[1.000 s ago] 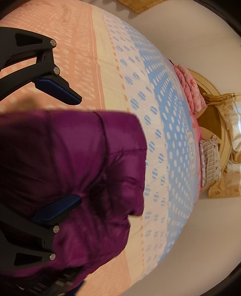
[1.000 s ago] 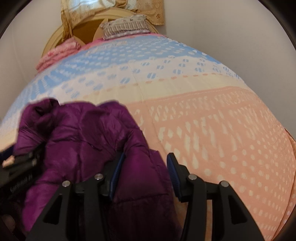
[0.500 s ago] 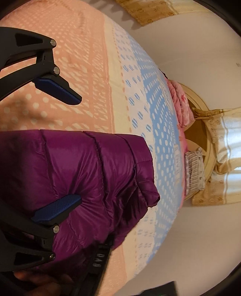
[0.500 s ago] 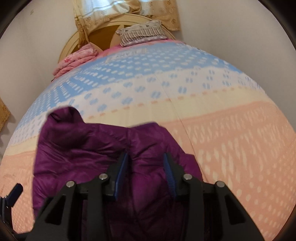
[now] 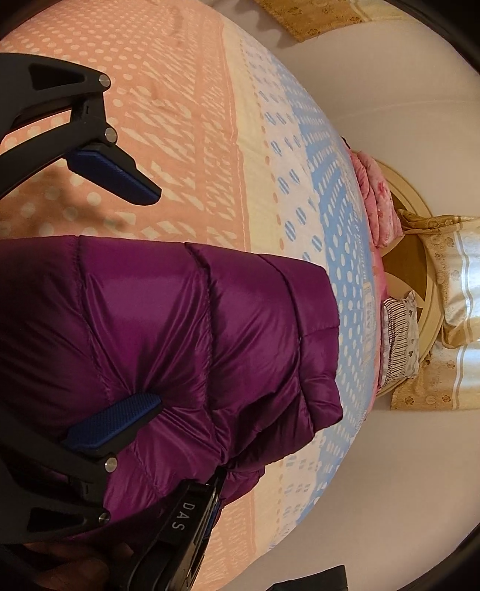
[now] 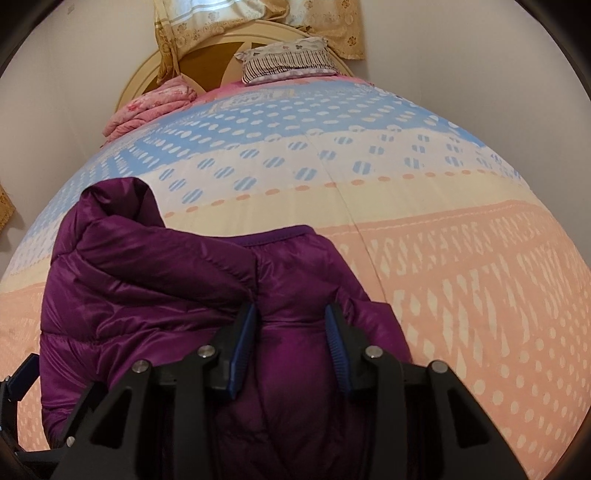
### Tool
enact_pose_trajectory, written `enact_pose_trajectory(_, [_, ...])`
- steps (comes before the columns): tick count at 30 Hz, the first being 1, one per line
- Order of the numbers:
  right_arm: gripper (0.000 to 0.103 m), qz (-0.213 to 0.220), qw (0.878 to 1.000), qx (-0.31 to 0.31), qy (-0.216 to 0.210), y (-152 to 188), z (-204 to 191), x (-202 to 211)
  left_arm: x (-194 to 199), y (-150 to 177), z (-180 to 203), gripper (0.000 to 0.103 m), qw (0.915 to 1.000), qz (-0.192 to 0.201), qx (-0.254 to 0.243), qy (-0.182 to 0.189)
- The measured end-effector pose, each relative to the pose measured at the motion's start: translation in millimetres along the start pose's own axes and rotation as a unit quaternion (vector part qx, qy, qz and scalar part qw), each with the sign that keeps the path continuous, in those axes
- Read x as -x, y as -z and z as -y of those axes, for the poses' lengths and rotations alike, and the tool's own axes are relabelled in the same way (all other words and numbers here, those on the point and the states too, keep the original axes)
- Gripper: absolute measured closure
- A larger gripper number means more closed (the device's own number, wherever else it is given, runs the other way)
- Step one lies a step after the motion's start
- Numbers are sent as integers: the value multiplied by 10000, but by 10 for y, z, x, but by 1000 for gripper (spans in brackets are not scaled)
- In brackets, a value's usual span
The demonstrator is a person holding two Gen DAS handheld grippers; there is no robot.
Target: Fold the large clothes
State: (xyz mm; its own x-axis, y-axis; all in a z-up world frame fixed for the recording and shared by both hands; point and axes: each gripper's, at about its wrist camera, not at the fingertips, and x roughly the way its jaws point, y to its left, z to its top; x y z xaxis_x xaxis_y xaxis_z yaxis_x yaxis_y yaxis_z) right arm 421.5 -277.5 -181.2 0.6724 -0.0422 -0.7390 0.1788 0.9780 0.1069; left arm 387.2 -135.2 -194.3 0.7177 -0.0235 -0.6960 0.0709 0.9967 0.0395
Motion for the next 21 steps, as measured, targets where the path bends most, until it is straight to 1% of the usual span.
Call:
enact_pose_trajectory(4, [62,-24,10000,-27,-22,1,18,-16,-56,-16,13,1,9998,-126,51,128])
enact_pose_trajectory(10, [62,-19,10000,-42,-50,2,34,-18,-57,-11,21,1,9998,-132,62,152])
enact_pose_trajectory(12, [62,-24,9999,-96,-139,1,64,-8,-56,-13,6,1,9997,-152,84,198])
enact_pose_trajectory(14, [61,-17,9992,-194,-339,4,136,51,-3,-15,-46,1,9991,-197,77,379])
enact_pose_trajectory(15, [60,-40,9986,-231,-464,13,189,132,39,-12,-91,1,9987,-237,64,452])
enact_pose_trajectory(16, [59,32,9981,-259,-559,29,242,238,118,-2,-173,1,9984,-228,105,502])
enact_pose_trajectory(17, [52,213,9973,-249,-650,66,314,407,217,15,-261,1,9982,-144,181,555])
enact_pose_trajectory(18, [42,351,9974,-195,-598,101,350,522,315,38,-351,1,9976,-46,248,642])
enact_pose_trajectory(20, [36,515,9980,-96,-360,181,437,677,389,69,-442,1,9966,-14,273,779])
enact_pose_trajectory(21, [36,495,9982,-77,-328,239,484,706,393,85,-469,1,9961,-65,237,843])
